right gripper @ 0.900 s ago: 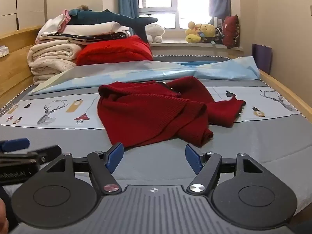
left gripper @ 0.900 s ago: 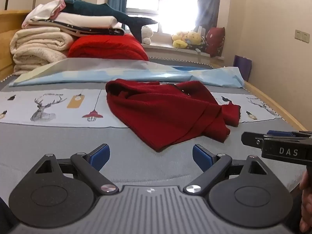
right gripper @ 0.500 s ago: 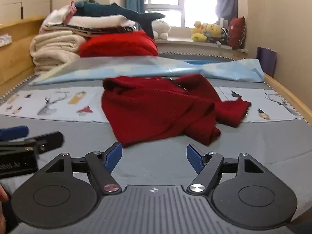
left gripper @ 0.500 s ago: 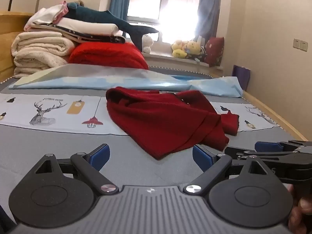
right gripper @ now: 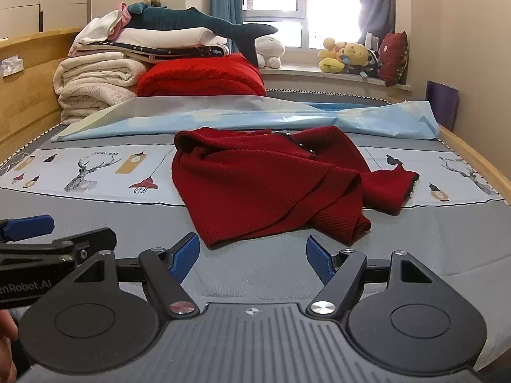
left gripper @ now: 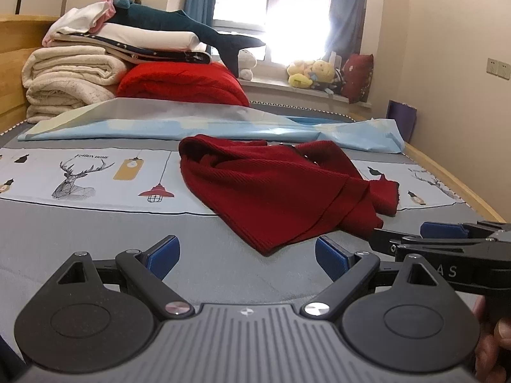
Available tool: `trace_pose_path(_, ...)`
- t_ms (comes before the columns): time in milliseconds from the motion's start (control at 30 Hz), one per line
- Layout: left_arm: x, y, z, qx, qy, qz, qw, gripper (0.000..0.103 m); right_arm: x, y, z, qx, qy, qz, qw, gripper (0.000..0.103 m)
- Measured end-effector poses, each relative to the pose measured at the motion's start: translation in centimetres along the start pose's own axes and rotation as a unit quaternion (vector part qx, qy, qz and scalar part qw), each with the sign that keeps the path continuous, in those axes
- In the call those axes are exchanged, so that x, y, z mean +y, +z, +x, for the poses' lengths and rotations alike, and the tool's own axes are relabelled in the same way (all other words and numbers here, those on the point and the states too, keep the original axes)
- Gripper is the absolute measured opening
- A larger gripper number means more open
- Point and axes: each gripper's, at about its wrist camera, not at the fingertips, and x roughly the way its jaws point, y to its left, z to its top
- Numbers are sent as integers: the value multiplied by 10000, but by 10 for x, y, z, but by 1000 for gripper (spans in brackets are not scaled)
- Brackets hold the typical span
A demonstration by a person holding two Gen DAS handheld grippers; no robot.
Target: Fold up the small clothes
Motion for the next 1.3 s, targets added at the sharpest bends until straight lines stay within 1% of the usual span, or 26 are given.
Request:
trace_pose_path(267, -2, 0, 2, -36, 13, 14, 10000, 94, 0, 0, -2, -3, 0, 29, 10000, 75)
trace_pose_path(1300, -1, -1, 5, 27, 23, -25, 10000, 94, 4, 3, 1, 34, 25, -5, 10000, 75)
